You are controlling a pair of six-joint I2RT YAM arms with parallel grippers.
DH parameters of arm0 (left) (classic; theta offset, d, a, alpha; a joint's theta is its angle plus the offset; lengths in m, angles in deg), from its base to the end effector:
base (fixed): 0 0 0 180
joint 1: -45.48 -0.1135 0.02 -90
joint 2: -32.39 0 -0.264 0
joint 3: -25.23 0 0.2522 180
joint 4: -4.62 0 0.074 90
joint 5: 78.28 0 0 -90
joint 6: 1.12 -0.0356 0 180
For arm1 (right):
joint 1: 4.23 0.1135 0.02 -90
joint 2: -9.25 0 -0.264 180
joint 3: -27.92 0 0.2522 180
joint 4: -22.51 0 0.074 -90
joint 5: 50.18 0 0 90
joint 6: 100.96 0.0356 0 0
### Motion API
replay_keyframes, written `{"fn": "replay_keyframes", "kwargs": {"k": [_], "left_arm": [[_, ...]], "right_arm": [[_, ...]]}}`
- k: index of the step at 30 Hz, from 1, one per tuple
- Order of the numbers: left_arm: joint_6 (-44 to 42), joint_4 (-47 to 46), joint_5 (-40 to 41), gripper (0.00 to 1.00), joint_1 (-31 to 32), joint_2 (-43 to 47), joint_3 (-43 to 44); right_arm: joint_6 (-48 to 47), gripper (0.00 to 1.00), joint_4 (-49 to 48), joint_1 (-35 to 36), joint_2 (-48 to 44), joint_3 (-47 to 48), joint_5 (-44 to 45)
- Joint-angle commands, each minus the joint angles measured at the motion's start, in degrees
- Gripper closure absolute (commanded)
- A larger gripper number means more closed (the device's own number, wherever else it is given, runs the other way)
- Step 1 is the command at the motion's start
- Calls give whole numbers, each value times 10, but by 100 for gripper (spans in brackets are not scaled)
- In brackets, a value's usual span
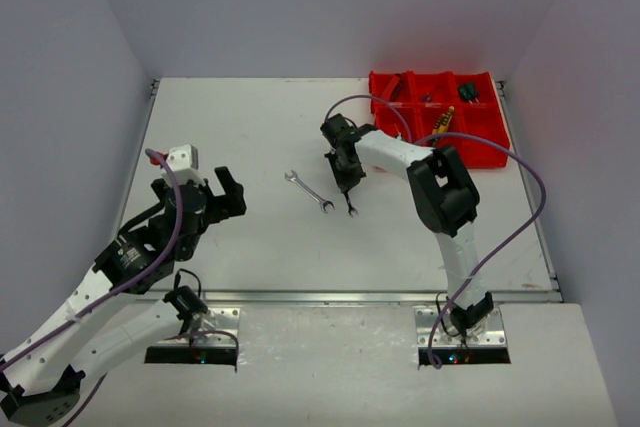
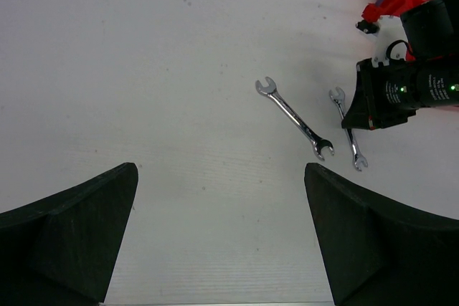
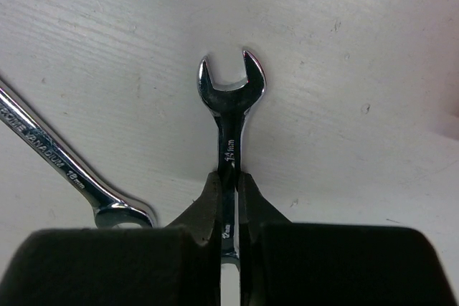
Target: Sort the tools into containers
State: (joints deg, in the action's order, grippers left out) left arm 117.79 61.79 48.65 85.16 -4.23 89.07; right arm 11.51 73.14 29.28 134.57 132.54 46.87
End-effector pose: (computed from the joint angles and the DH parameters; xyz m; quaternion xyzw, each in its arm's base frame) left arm 0.1069 -0.0609 0.3352 -0.0807 0.8325 -0.0409 0.5466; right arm 0.3722 0.2412 0.1362 -0.0848 0.9813 0.0224 0.1714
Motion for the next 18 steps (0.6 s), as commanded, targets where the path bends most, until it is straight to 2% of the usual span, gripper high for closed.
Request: {"fn": "replay_keyframes", "kwargs": {"k": [1, 10, 18], "left_arm": [[-8, -29, -9, 0, -4, 5, -6], [-9, -30, -10, 0, -3, 8, -7], [-8, -30, -10, 0, -3, 12, -8]], "right_arm": [[-5, 100, 58, 1, 19, -2, 20], [-10, 100, 31, -3, -74, -25, 25], [-16, 100, 32, -39, -137, -36, 24]]}}
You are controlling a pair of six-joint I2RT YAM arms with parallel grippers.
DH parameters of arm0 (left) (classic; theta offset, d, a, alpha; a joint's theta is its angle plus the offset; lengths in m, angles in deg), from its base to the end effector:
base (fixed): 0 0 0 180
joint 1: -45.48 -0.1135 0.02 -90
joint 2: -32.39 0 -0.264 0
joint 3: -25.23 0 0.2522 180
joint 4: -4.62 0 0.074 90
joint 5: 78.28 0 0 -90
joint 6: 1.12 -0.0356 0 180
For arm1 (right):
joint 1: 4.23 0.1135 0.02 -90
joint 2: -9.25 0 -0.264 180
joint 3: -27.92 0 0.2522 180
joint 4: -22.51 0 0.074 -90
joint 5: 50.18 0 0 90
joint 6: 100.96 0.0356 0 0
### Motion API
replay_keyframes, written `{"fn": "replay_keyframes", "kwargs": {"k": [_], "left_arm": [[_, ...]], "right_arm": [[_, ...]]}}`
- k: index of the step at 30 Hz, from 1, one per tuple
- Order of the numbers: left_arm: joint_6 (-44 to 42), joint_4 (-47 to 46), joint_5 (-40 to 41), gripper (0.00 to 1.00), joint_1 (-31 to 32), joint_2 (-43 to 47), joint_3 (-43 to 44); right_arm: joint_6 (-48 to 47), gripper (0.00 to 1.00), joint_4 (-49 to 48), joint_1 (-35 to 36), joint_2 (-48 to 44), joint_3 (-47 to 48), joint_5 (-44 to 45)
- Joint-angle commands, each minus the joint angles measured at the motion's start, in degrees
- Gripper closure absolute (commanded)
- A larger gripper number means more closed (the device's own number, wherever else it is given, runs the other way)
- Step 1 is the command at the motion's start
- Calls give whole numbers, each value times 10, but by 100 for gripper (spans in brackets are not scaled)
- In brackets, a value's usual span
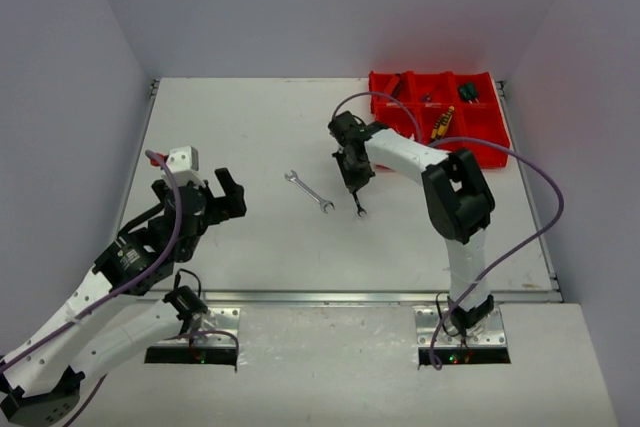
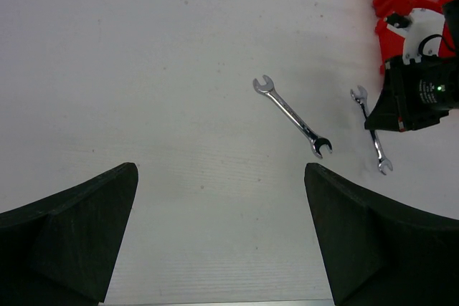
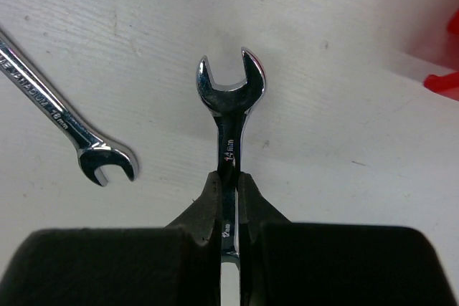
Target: Sort the tools into containers
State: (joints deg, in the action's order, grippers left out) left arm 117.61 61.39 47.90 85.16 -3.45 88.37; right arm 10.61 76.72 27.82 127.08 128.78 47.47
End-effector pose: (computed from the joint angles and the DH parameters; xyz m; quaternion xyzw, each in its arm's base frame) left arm 0.1054 -0.0602 0.3332 -0.0774 0.8322 -0.0475 0.5470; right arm 0.3583 0.2187 0.1699 -0.0790 0.9812 0.0148 0.1753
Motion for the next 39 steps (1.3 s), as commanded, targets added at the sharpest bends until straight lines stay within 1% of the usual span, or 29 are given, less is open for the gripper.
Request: {"fn": "replay_keyframes", "kwargs": {"k": [1, 5, 9, 13, 15, 16, 17, 19, 21, 22, 24, 25, 27, 32, 34, 37, 39], "left_arm": [[-7, -26, -2, 0, -3, 4, -1], [-6, -26, -3, 0, -4, 4, -1], [-5, -26, -3, 0, -4, 6, -2], [-6, -27, -7, 0, -4, 1, -2], [-7, -28, -11, 0, -3, -2, -2], [-7, -27, -14, 0, -3, -4, -2], [-7, -27, -18, 0, -3, -5, -2], [-9, -30, -23, 0, -1, -5, -3], [-10, -32, -26, 0, 1, -5, -3], [-12, -34, -29, 0, 2, -6, -4], [-13, -35, -31, 0, 2, -9, -4], [-13, -36, -32, 0, 2, -9, -4], [-15, -39, -35, 0, 3, -10, -6], [-19, -43, -43, 0, 5, -17, -8], [-19, -43, -44, 0, 4, -19, -8], [-19, -43, -42, 0, 4, -15, -9], [-19, -43, -41, 0, 4, -12, -9]], "right_arm": [[-11, 100, -3, -36, -73, 4, 16], [-29, 100, 13, -110, -112, 26, 10], [-54, 100, 28, -213, -123, 79, 47], [-46, 100, 33, -304, -91, 144, 65], [-38, 100, 18, -373, -65, 176, 78], [-36, 100, 15, -393, -48, 203, 78], [-33, 100, 17, -408, -26, 236, 77], [-38, 100, 17, -429, -3, 274, 96], [-47, 100, 8, -443, 11, 292, 117], [-50, 100, -7, -449, 14, 284, 135], [-63, 100, -87, -451, -7, 216, 163], [-65, 100, -108, -452, -25, 196, 158], [-56, 100, -133, -452, -31, 170, 166], [-37, 100, -208, -451, -60, 97, 114], [-26, 100, -240, -451, -71, 64, 111], [-19, 100, -317, -451, -90, 8, 114], [-19, 100, -345, -451, -94, -20, 120]]}}
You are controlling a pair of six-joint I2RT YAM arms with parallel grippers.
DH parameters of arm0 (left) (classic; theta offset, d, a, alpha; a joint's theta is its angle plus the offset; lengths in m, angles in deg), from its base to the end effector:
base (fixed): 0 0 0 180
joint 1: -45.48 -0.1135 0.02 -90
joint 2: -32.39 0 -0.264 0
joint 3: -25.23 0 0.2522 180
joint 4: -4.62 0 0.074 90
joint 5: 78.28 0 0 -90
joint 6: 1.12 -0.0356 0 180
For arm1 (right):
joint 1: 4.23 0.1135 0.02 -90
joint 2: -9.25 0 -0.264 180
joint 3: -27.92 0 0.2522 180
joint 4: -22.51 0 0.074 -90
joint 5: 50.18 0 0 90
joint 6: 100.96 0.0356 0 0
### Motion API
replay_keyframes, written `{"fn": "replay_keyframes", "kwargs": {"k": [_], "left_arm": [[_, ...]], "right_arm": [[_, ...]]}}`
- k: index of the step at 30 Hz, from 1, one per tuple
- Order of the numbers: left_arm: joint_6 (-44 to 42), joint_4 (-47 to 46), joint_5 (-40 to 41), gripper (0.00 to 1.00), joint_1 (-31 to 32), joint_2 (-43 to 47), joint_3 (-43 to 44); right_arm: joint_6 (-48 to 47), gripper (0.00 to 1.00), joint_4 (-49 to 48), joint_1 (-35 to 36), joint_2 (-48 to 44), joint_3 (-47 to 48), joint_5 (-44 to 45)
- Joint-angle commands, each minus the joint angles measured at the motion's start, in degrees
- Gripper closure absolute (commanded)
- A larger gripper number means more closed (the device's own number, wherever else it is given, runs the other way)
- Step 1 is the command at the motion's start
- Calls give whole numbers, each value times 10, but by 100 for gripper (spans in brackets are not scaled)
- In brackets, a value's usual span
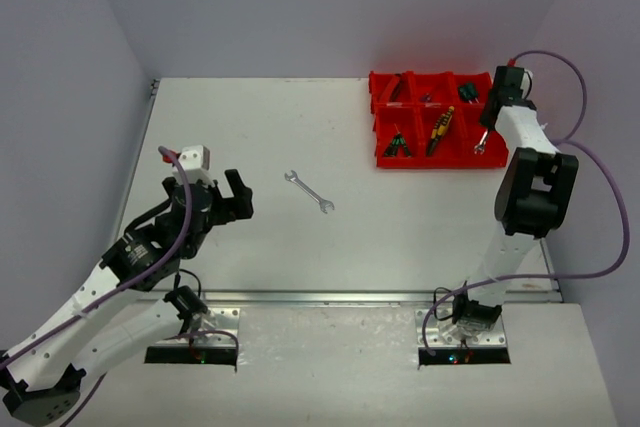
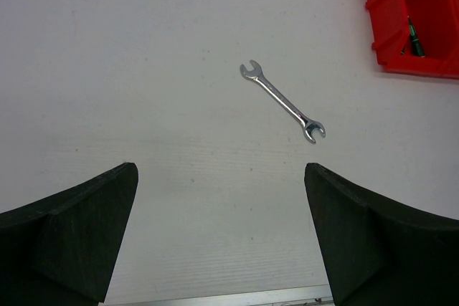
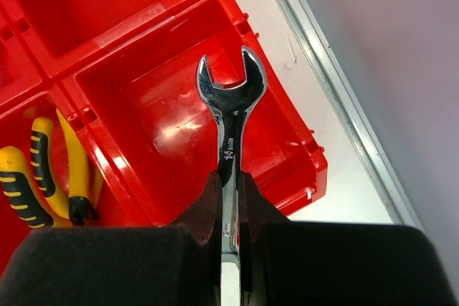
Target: Sort the tools into containers
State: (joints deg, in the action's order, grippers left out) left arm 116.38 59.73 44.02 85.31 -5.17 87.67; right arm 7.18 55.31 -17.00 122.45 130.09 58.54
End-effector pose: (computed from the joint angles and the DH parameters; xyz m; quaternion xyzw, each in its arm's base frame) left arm 0.1116 -0.0683 0.3281 -0.0484 0.8429 -0.0646 0.5320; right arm 0.4356 -0.1104 0.2333 0.3033 0.8579 -0.1313 0.3935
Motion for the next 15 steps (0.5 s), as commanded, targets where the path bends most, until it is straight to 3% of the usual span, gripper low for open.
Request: {"fn": "replay_keyframes", "kwargs": {"k": [1, 11, 15], "left_arm": [[-7, -27, -1, 0, 2, 6, -3], [-7, -28, -2, 0, 2, -1, -3], [-6, -28, 0, 0, 3, 0, -3]], "right_arm": [[14, 100, -138, -3, -45, -37, 14], [13, 98, -170, -2, -13, -40, 2], [20, 66, -164, -3, -2, -41, -2]]}}
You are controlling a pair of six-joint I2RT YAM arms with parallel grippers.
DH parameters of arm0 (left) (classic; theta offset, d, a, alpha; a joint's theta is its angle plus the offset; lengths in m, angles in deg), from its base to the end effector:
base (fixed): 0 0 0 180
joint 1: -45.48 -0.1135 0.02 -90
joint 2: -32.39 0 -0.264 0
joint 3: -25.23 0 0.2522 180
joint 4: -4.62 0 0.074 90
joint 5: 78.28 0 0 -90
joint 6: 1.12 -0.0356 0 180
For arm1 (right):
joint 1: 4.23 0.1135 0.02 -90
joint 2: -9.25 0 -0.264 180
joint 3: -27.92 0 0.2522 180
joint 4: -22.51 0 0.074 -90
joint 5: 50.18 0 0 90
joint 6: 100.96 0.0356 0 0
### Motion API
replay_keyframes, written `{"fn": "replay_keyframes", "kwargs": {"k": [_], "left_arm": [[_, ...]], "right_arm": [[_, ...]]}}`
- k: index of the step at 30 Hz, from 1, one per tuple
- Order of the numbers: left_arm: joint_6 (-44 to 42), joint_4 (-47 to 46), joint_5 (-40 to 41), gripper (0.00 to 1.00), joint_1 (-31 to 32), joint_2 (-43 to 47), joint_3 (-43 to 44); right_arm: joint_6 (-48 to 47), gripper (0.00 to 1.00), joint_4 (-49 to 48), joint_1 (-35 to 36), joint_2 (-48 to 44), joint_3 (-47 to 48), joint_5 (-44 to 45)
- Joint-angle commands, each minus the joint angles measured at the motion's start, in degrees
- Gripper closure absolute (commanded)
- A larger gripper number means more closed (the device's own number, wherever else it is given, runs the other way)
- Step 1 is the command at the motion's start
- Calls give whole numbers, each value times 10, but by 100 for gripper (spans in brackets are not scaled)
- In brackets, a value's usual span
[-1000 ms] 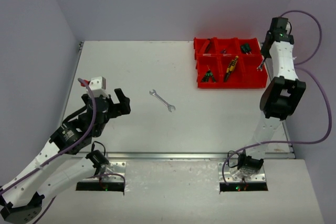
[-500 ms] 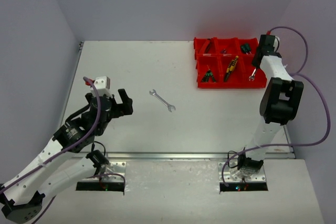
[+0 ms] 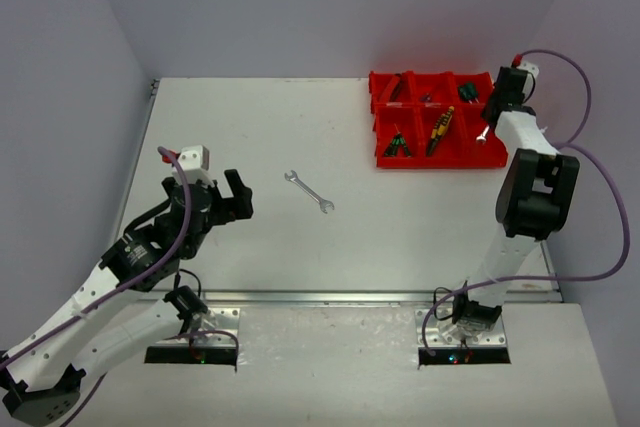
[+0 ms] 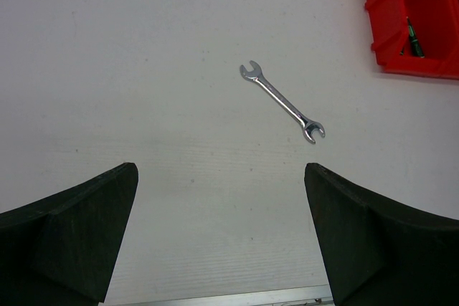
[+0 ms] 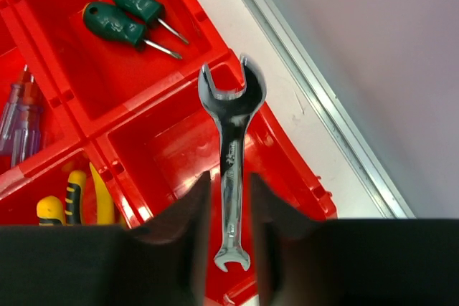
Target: Sort the tools into containers
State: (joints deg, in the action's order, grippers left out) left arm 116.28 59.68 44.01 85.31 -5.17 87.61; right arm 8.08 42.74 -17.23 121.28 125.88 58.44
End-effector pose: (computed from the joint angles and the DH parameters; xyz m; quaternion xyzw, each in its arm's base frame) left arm 0.1117 -0.0684 0.3279 -0.0475 0.8430 -0.0641 0.5320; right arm 0.4385 -0.1129 0.2362 0.3134 0.8178 -0.1186 0.4679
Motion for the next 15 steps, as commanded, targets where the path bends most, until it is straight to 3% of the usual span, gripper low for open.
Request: {"fn": "replay_keyframes", "kwargs": {"k": [1, 4, 10, 13, 15], "left_arm": [[-5, -27, 0, 0, 3, 0, -2], [-5, -27, 0, 0, 2, 1, -3], [-6, -28, 1, 0, 2, -6, -3], [-6, -26, 4, 0, 2, -25, -1], [0, -20, 14, 0, 2, -49, 3]], "right_arm": [[13, 56, -36, -1, 11, -1, -1], [19, 31, -35, -1, 7, -7, -4], [15, 13, 27, 25, -46, -12, -11], [21, 1, 51, 85, -110, -69, 24], [30, 1, 78, 125, -164, -89, 28]]}}
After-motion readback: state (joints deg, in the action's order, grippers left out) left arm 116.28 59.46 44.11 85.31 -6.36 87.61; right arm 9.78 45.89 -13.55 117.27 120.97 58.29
